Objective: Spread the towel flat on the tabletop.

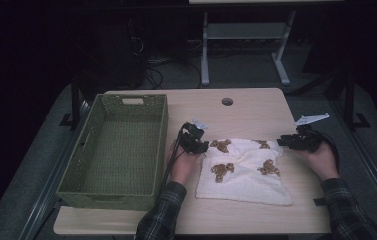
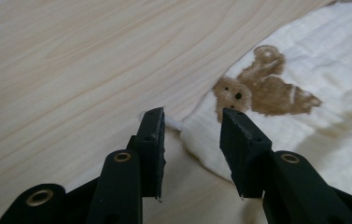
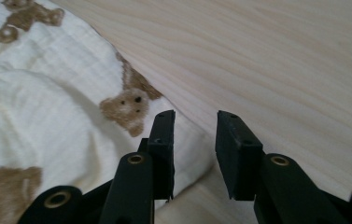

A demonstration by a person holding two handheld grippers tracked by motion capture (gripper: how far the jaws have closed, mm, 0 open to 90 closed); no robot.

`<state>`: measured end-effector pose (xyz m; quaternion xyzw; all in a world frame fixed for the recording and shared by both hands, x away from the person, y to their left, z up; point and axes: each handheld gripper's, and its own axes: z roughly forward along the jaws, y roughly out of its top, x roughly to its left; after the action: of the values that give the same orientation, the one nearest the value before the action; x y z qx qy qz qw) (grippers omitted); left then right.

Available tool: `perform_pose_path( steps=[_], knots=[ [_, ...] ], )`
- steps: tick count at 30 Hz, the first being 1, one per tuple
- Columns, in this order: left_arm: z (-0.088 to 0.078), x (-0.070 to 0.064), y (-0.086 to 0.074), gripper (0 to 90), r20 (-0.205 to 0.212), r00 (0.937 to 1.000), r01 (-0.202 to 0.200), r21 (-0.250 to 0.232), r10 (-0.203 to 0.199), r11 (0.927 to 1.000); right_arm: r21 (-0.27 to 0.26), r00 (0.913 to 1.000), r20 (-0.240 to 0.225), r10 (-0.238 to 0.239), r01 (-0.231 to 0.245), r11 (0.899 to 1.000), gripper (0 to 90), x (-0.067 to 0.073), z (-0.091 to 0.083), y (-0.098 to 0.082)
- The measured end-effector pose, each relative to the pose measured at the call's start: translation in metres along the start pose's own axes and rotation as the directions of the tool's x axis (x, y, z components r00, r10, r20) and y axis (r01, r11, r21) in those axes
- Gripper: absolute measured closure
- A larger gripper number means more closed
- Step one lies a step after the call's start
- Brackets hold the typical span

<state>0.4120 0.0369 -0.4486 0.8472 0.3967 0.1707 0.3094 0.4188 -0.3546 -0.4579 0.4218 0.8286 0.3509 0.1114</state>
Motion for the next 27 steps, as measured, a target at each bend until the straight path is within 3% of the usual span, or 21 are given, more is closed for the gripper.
perform_pose_path(
  steps=[7,12,14,19,27],
  knots=[
    [0.019,0.008,-0.001,62.7,0.010,0.9999,0.012,0.011,-0.012,0.9999,0.029,0.9998,0.003,0.019,-0.019,0.999,69.3,-0.007,0.010,-0.005],
    [0.022,0.009,0.002,81.6,0.022,0.9997,0.008,0.016,-0.009,0.9998,0.020,0.9999,-0.008,0.007,-0.007,1.000,84.2,-0.006,0.009,-0.007],
    [0.022,0.009,0.004,85.9,0.016,0.9999,0.006,0.019,-0.006,0.9998,0.016,0.9999,-0.002,-0.012,0.012,1.000,85.7,-0.005,0.010,-0.007],
    [0.015,0.015,0.011,87.0,-0.016,0.9997,0.017,-0.011,-0.017,0.9998,-0.001,0.9999,0.002,-0.013,0.013,1.000,86.5,-0.004,0.007,0.000],
    [0.012,0.028,0.032,87.0,-0.069,0.9961,0.052,-0.059,-0.056,0.9969,-0.054,0.9999,0.003,-0.013,0.014,0.998,86.6,-0.013,0.005,0.026]
  ],
)
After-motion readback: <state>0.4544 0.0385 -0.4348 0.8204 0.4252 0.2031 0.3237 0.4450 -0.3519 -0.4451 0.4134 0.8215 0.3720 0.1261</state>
